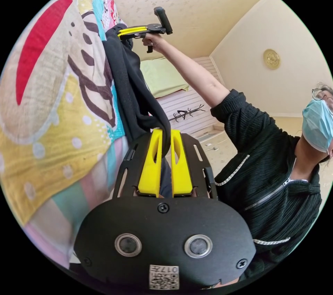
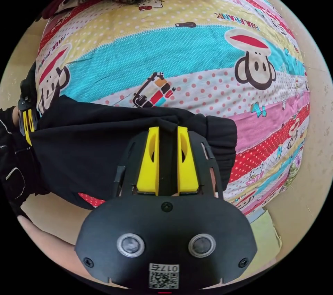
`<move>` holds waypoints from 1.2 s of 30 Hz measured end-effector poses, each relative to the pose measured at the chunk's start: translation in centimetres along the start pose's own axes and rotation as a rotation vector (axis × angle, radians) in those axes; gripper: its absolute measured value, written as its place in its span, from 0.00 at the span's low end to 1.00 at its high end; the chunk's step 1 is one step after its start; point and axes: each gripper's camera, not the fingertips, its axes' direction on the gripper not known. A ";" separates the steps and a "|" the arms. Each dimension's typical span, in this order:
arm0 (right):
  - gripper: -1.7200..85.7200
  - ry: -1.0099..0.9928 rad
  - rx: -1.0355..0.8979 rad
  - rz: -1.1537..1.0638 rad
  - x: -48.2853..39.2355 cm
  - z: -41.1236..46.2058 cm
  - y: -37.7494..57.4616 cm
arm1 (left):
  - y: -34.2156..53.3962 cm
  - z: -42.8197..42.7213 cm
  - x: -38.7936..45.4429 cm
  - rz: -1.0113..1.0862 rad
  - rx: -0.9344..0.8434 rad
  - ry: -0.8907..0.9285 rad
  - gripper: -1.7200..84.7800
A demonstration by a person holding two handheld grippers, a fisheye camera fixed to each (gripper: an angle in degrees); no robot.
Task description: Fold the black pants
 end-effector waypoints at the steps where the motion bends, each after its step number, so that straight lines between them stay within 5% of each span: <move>1: 0.11 0.026 -0.001 -0.007 -0.6 0.1 -0.1 | 0.0 0.0 0.0 -0.001 0.000 0.001 0.08; 9: 0.07 0.385 0.065 0.028 -9.4 0.1 1.8 | 0.1 -0.2 0.1 -0.001 0.005 -0.005 0.08; 16: 0.06 0.455 0.171 0.078 -12.8 -1.0 5.5 | 0.4 -0.5 -0.3 -0.012 0.020 0.005 0.08; 28: 0.10 0.268 0.138 0.126 -9.0 0.5 3.4 | 0.0 -0.9 -0.8 -0.019 0.013 0.034 0.08; 36: 0.11 -0.028 0.091 0.099 -5.0 4.6 3.8 | -0.5 -1.0 -1.5 -0.033 0.015 0.073 0.08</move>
